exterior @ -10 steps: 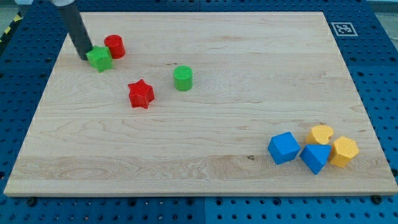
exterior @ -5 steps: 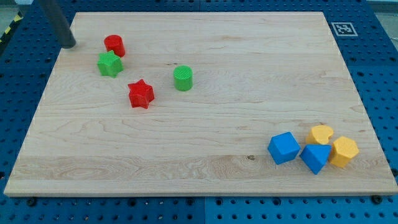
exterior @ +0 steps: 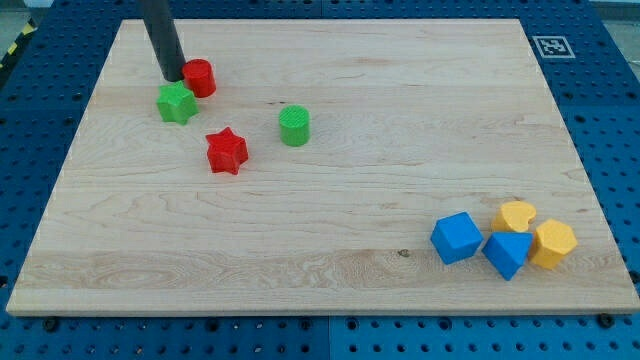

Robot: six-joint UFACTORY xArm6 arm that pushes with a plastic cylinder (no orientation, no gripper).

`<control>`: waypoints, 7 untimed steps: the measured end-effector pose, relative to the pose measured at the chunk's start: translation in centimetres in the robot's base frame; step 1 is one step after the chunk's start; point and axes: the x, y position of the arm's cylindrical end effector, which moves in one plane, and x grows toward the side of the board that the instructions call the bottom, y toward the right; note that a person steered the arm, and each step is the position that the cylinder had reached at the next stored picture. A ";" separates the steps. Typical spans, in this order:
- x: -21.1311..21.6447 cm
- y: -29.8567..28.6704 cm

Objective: Place the red circle diagonally top right to the green star

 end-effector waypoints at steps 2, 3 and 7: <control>1.7 0.3; 2.0 0.8; 2.7 6.8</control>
